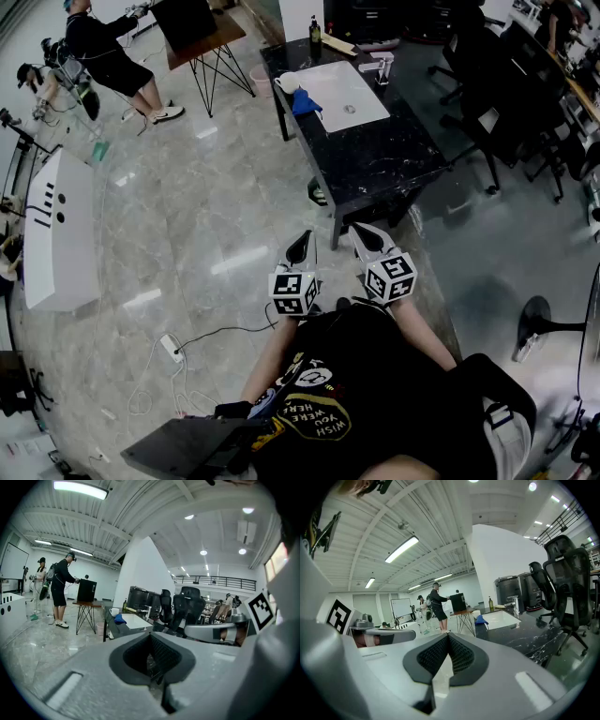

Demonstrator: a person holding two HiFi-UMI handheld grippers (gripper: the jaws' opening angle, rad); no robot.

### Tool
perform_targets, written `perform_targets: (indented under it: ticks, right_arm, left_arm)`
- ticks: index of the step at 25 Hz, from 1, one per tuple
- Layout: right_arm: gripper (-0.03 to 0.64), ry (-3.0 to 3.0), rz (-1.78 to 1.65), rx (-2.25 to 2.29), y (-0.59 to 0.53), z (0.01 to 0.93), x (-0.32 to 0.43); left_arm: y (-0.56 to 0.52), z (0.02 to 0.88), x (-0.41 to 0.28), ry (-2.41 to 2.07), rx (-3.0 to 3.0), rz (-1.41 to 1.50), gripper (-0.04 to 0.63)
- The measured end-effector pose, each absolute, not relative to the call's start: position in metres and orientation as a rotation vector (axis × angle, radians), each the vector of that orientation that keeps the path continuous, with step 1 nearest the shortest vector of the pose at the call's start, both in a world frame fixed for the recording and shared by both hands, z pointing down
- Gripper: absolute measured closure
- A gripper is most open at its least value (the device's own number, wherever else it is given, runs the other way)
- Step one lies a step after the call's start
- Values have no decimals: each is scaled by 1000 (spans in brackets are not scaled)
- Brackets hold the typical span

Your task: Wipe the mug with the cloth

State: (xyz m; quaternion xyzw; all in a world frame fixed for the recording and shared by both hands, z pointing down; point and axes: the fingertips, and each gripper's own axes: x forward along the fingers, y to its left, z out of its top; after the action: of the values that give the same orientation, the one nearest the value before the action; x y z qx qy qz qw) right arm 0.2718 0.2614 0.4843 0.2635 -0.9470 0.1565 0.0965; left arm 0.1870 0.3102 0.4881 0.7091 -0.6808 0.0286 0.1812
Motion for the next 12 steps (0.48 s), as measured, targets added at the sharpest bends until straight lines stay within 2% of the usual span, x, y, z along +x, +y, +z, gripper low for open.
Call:
perform_targets:
  ticks: [12]
  right_arm:
    - [614,-2790,488,816,256,490,256]
  left_arm:
    - [308,493,170,-1894,2006,88,592]
